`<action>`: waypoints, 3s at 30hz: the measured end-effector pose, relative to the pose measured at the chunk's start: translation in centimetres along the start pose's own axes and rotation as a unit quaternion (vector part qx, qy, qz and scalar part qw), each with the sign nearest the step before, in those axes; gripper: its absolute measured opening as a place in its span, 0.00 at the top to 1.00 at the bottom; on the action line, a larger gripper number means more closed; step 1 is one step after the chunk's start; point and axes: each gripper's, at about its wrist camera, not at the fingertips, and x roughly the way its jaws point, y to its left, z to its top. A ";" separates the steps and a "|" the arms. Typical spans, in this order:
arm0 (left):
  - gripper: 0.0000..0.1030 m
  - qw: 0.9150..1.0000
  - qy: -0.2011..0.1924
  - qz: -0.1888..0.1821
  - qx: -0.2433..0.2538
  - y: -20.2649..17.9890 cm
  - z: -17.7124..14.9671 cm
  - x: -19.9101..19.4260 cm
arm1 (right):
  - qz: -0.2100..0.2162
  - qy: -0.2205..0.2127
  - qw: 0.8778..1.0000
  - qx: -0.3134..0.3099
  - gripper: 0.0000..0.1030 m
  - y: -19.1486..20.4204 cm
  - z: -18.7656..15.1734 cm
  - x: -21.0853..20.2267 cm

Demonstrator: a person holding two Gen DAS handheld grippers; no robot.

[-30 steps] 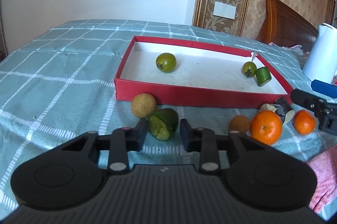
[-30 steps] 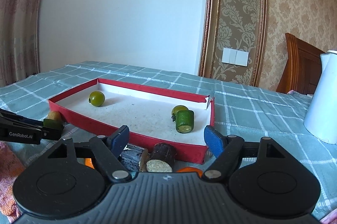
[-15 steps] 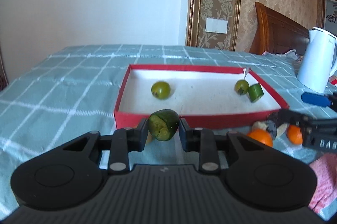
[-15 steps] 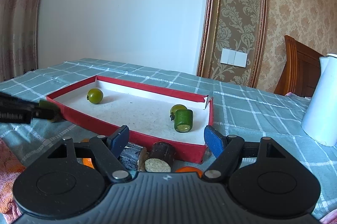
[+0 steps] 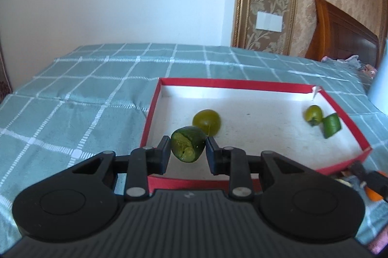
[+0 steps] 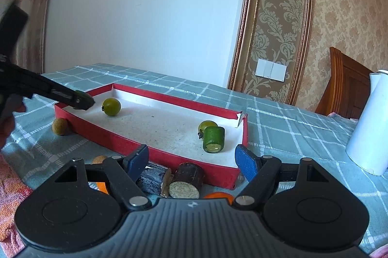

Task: Organize fruits
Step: 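Lower the lime half into the tray and open the left gripper, then grasp the orange mandarin beside the tray with the right gripper, then carry the mandarin into the tray and open the right gripper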

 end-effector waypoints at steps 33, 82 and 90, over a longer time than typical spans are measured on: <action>0.16 0.999 -0.038 -0.004 -0.021 0.5 -2.8 -7.1 | -0.018 0.009 1.000 -0.001 0.16 -0.3 -0.2 0.5; 0.00 0.999 0.034 -0.032 0.009 0.5 -7.2 -6.2 | 0.008 0.089 0.992 0.090 0.58 -5.2 -1.5 -0.5; 0.00 0.999 0.036 -0.030 0.014 0.4 -7.2 -6.1 | 0.010 0.073 0.995 0.071 0.58 -4.7 0.4 0.1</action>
